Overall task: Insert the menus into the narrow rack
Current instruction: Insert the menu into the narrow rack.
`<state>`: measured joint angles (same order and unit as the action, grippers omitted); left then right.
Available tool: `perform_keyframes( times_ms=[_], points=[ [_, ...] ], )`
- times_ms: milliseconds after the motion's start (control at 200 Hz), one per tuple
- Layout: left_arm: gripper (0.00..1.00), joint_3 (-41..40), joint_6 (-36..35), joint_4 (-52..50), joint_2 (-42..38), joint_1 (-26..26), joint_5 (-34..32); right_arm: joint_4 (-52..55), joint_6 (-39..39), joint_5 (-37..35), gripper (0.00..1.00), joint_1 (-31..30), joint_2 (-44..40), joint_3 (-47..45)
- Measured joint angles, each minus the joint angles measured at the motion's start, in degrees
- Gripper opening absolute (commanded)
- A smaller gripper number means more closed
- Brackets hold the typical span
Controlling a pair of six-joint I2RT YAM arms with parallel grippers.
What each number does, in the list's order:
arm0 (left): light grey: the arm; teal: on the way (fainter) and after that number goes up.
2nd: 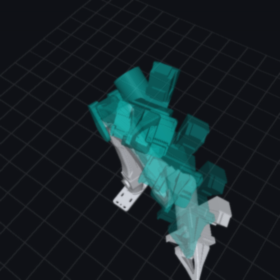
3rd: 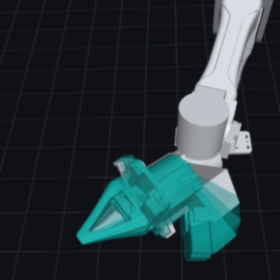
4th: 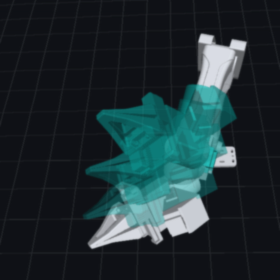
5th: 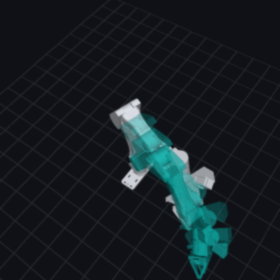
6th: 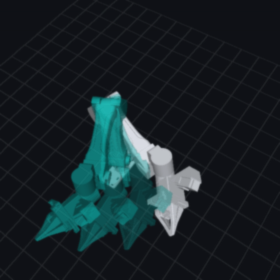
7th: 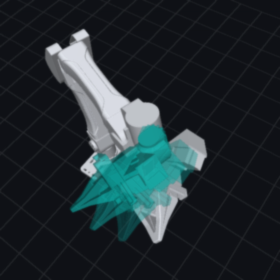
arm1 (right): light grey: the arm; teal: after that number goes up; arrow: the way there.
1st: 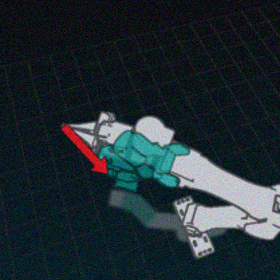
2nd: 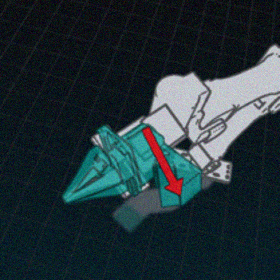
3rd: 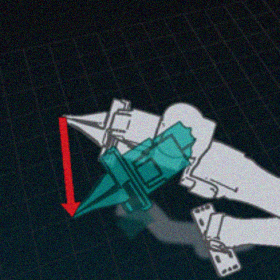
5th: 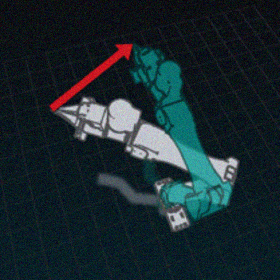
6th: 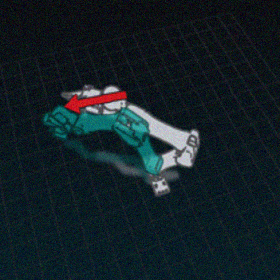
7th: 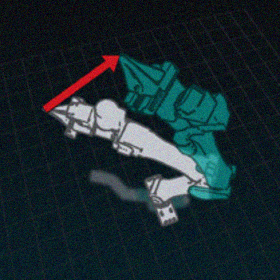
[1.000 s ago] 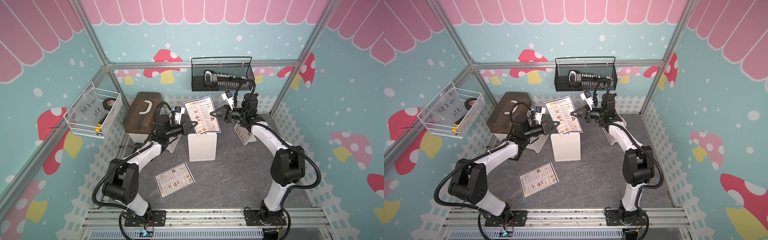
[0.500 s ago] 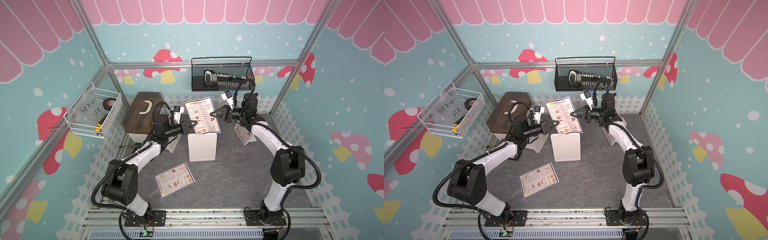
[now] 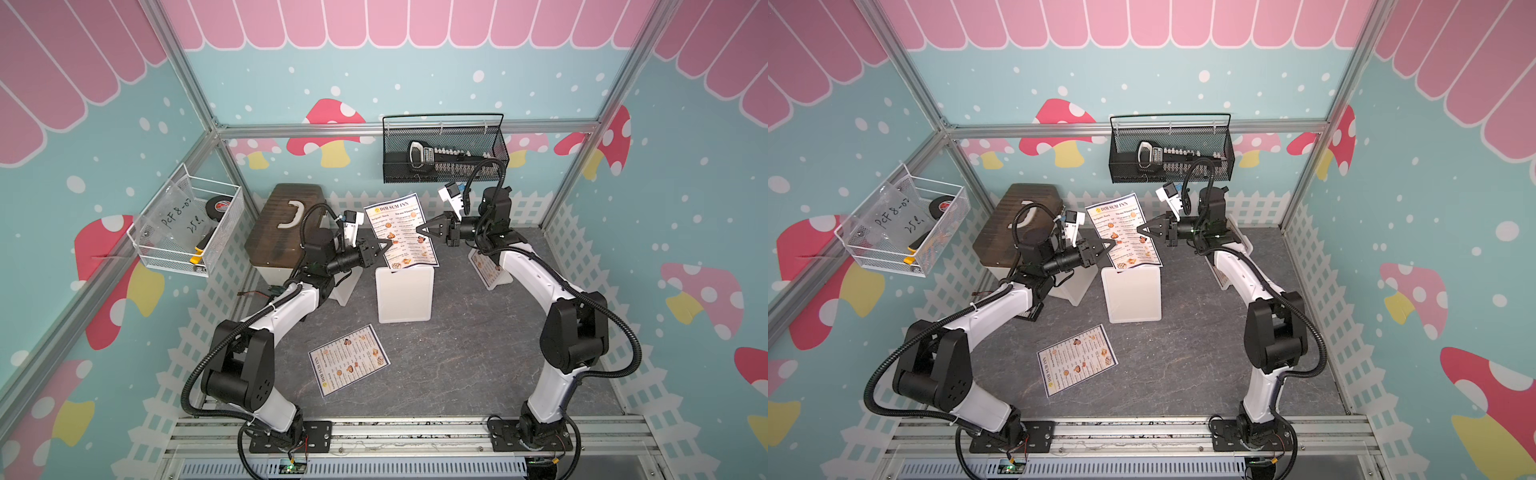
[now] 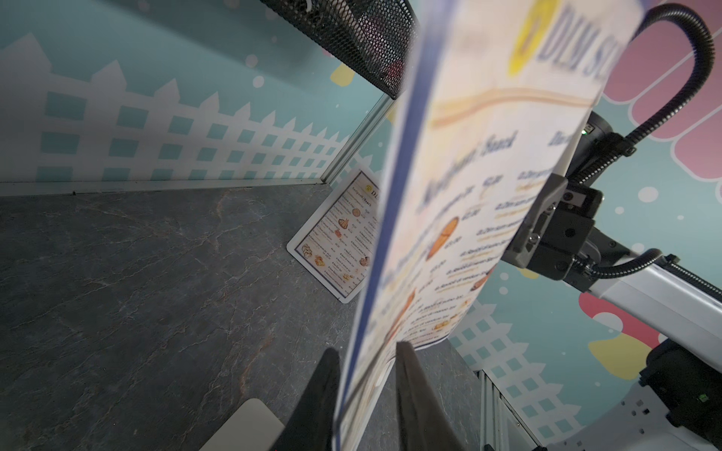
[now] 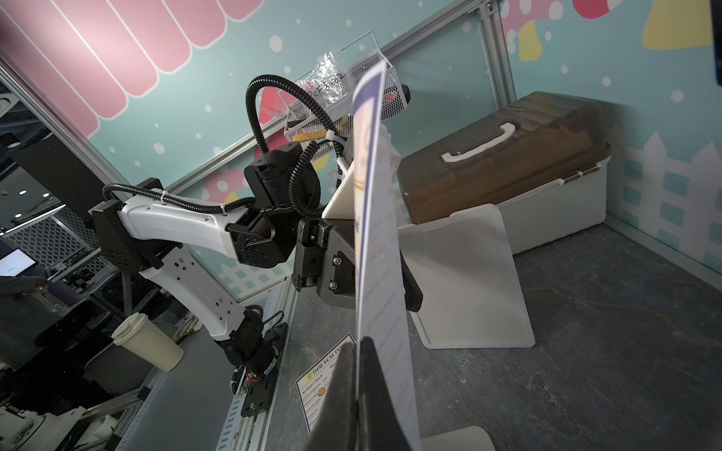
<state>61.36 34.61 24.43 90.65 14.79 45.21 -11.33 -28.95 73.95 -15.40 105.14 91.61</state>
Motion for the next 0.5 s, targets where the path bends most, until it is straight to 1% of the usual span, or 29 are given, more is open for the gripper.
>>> perform_keyframes(
  times_ms=[230,500],
  points=[
    [0.37,-0.1,0.7,0.8,-0.2,-0.4,0.0,0.2,0.0,-1.6,0.00,0.0,0.0,0.0],
    [0.41,-0.3,1.0,1.2,-0.2,-0.5,0.0,3.2,2.0,-3.6,0.00,0.0,1.1,0.7]
  ],
)
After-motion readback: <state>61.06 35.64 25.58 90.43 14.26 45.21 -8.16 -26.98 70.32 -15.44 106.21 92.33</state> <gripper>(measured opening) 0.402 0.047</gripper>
